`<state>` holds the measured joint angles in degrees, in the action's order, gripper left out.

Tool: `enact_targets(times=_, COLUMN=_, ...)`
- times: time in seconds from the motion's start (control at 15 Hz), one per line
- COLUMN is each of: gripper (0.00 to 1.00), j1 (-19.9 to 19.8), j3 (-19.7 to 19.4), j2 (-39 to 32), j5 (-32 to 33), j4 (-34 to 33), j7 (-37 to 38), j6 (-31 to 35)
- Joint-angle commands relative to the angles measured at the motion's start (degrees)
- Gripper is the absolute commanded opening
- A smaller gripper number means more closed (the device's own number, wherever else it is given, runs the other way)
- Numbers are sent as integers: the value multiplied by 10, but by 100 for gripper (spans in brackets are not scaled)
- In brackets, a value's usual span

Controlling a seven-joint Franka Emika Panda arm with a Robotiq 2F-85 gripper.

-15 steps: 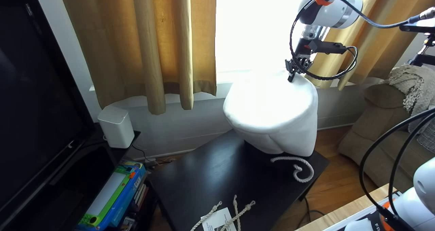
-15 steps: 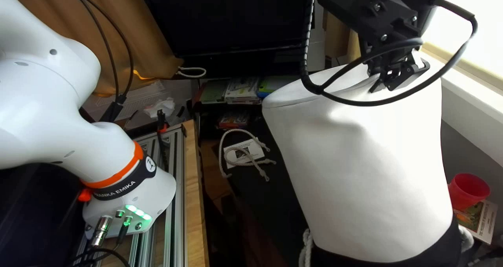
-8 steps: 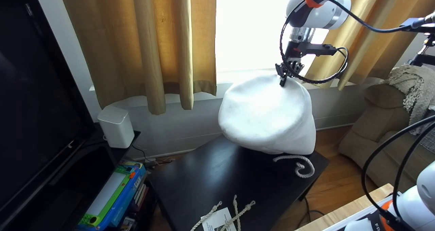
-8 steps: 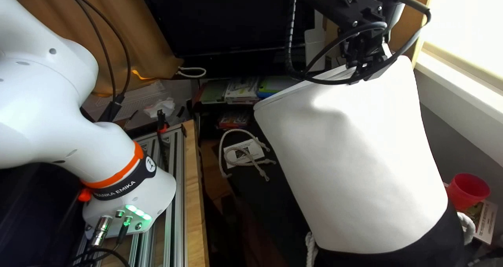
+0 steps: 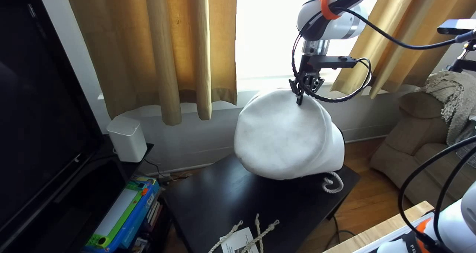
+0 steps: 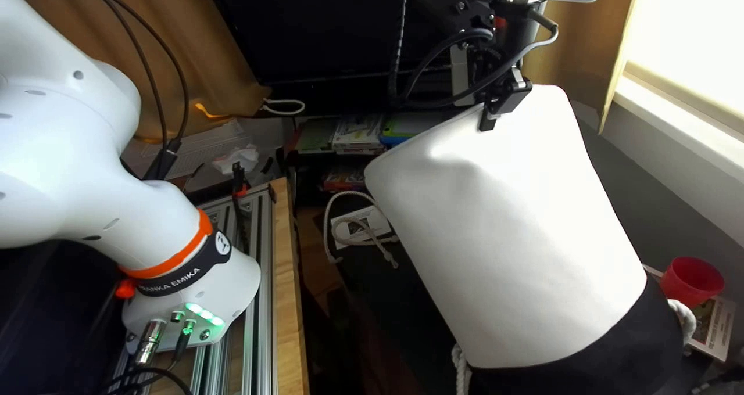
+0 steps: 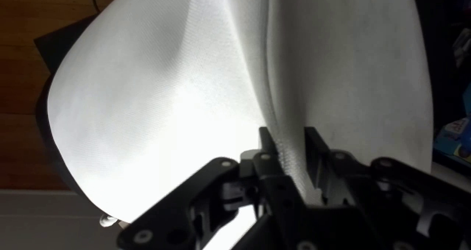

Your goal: Put the laundry bag upright

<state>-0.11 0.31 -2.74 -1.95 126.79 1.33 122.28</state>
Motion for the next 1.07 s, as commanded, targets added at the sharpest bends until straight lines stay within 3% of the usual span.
enact_targets(times=0.0, gripper=57, j1=12, j3=8, j2=5, j5=2, j4=13, j7=46, j6=-24)
enact_targets(times=0.4, gripper=100, j1=15, j3=12, j2=-2, j5=-19, j4=12, j7=62, j6=-40)
enact_targets(times=0.73, gripper=100, j1=19, j3=20, j2=-14, j5=-52, j4=6, j7=42, j6=-31)
enact_targets(times=1.0, gripper=100, j1=29, j3=30, j2=-24, j5=-40, j4=-1, j7=27, j6=-24)
